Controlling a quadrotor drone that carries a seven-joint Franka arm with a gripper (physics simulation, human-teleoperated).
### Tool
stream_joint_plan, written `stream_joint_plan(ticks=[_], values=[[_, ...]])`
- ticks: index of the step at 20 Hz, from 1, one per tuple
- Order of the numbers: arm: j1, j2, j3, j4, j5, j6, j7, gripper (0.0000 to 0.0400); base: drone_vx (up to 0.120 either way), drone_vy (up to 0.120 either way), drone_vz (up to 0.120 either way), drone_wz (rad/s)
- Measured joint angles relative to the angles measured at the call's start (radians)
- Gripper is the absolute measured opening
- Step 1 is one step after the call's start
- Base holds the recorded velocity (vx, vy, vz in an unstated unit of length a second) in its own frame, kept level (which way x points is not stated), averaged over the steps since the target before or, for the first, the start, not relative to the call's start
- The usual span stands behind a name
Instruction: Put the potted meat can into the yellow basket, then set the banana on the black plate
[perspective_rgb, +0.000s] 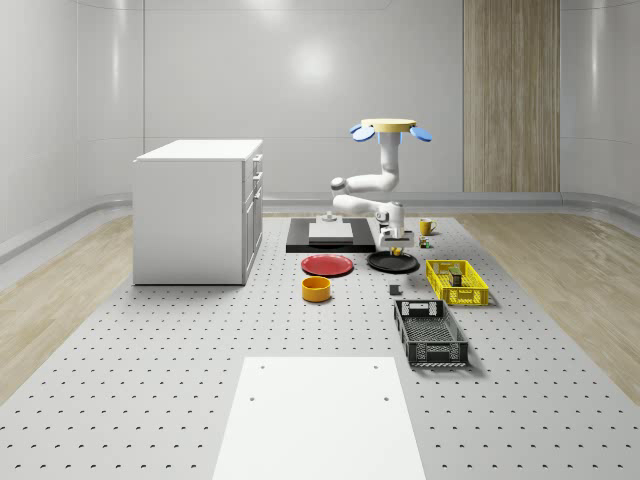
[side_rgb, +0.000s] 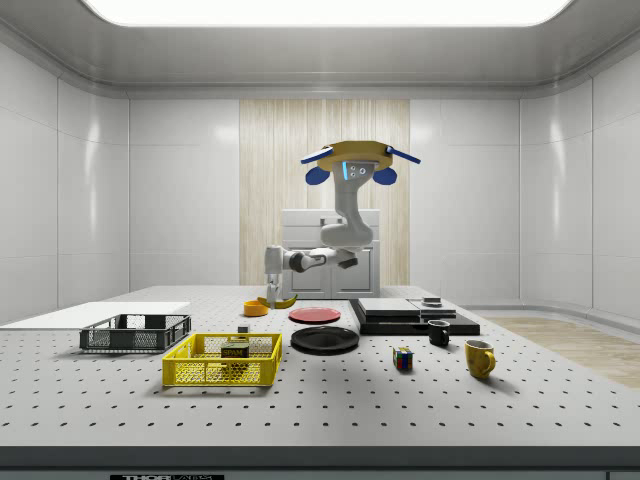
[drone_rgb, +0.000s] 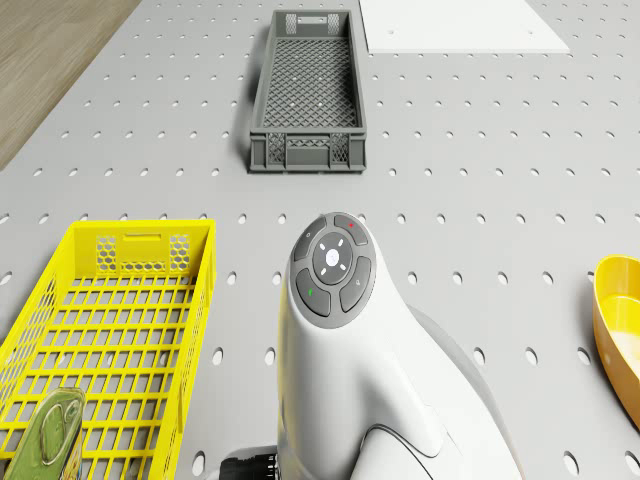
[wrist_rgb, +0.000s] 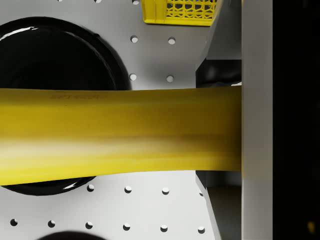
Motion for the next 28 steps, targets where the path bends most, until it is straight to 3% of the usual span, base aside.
stream_joint_plan(ticks=[22, 28], values=[[0.003, 0.006, -0.001, -0.001, -0.003, -0.005, -0.002, 0.019, -0.12, 0.0, 0.0, 0.0], [0.003, 0.007, -0.001, -0.001, -0.004, -0.007, -0.003, 0.019, -0.12, 0.067, 0.0, 0.0]])
